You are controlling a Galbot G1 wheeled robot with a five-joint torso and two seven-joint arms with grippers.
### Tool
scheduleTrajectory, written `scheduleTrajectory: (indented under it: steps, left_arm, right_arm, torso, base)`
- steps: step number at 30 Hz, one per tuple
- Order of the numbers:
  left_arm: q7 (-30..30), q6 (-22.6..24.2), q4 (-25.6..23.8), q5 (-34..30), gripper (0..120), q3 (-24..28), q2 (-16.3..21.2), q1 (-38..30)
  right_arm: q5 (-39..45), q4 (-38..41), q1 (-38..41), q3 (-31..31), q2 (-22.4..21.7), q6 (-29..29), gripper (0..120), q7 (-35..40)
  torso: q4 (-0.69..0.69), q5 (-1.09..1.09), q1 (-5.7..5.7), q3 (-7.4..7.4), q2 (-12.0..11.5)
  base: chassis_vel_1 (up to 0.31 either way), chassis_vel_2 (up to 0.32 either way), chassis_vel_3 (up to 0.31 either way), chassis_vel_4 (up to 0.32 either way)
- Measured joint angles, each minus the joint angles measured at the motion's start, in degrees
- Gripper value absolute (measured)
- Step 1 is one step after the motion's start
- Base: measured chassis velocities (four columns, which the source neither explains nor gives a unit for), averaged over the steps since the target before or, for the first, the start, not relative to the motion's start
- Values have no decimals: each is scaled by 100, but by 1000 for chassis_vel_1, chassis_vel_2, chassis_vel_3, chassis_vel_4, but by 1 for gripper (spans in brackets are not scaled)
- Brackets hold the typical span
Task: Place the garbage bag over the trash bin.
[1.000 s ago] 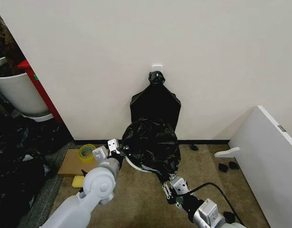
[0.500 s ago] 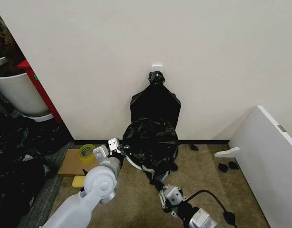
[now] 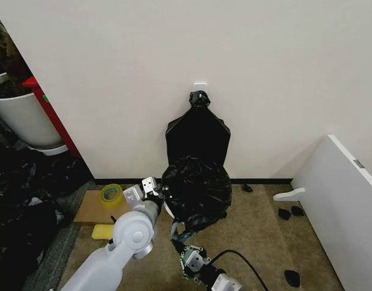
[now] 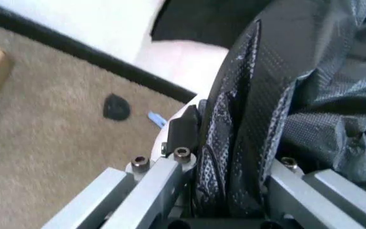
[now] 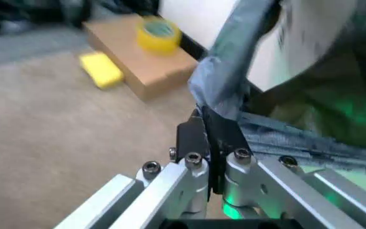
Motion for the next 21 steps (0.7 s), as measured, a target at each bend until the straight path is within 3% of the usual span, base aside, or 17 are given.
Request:
scheduleTrajectory:
  steps: [10, 19, 21]
  left_arm:
    - [-213, 52, -203, -463, 0, -65, -119, 166]
    - [-236, 28, -154, -539, 0, -180, -81, 166]
    - [-237, -8, -104, -533, 0, -208, -83, 147]
  right_arm:
    - [206, -288, 111, 122, 201, -684, 0, 708]
    - [215, -62, -146, 341, -37, -522, 0, 567]
    - [222, 51, -259, 401, -130, -378, 7, 455]
  torso:
    - [0, 1, 0, 0, 0]
    - [0, 0, 0, 0, 0]
    - [1, 1, 0, 0, 0]
  base:
    - [0, 0, 0, 0]
    - [0, 0, 0, 0]
    - [0, 0, 0, 0]
